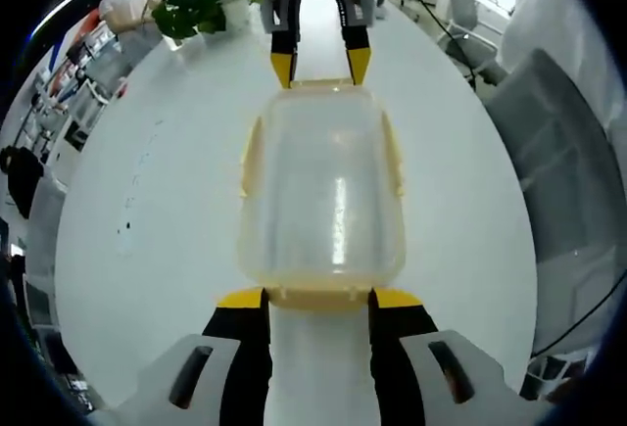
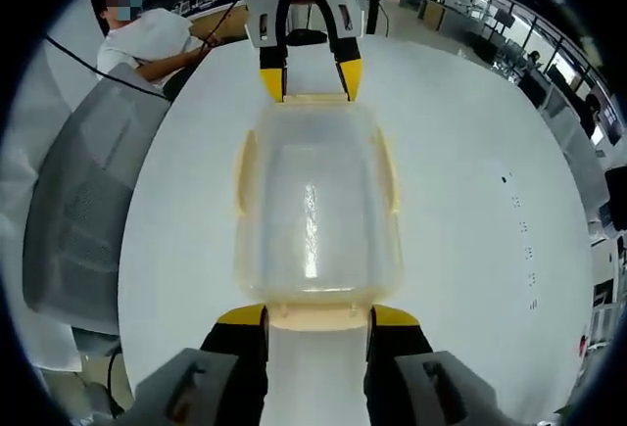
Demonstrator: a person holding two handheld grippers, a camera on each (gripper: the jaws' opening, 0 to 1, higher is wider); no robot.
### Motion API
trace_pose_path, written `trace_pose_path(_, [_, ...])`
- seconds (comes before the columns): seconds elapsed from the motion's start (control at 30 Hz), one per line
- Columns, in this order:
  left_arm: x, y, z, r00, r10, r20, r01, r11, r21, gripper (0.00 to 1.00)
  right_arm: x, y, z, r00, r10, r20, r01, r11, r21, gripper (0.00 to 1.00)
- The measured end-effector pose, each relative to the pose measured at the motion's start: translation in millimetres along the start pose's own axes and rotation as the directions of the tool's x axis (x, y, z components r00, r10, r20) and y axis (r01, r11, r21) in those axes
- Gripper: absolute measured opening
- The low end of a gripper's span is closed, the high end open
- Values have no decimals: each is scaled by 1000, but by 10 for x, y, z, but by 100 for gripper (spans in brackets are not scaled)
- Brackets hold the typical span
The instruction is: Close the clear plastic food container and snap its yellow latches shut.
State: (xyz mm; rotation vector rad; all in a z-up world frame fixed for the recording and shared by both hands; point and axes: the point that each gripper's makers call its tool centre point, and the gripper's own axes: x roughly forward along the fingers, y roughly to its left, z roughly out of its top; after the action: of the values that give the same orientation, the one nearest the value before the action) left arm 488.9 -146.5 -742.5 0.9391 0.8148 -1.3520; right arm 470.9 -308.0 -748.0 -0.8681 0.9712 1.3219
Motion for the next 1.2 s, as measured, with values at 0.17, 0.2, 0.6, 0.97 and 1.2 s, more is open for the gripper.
trace_pose_path(0.17, [15,2,-14,1000,3,-11,-3,1000,12,37,14,-6,-19,1000,-4,3,4,1000,-19,37])
trace_pose_path(0.2, [19,1,-21,1000,8,-15,-8,1000,28,38,17,-13,-28,1000,-9,1,9,1000,-17,37])
trace_pose_path(0.6, [-77,9,-89,1000,15,-9,-15,1000,-28,46,-3,63,-2,1000,1,28,-1,1000,9,47])
trace_pose_path(0.97, [-325,122,115,986,124,109,-103,978,-181,44,-197,47,164,991,-35,128,19,993,118,51])
trace_pose_path(1.2, [-288,125,95,983,153,99,-110,931,-347,46,-268,-65,277,977,-109,186,64,971,232,52])
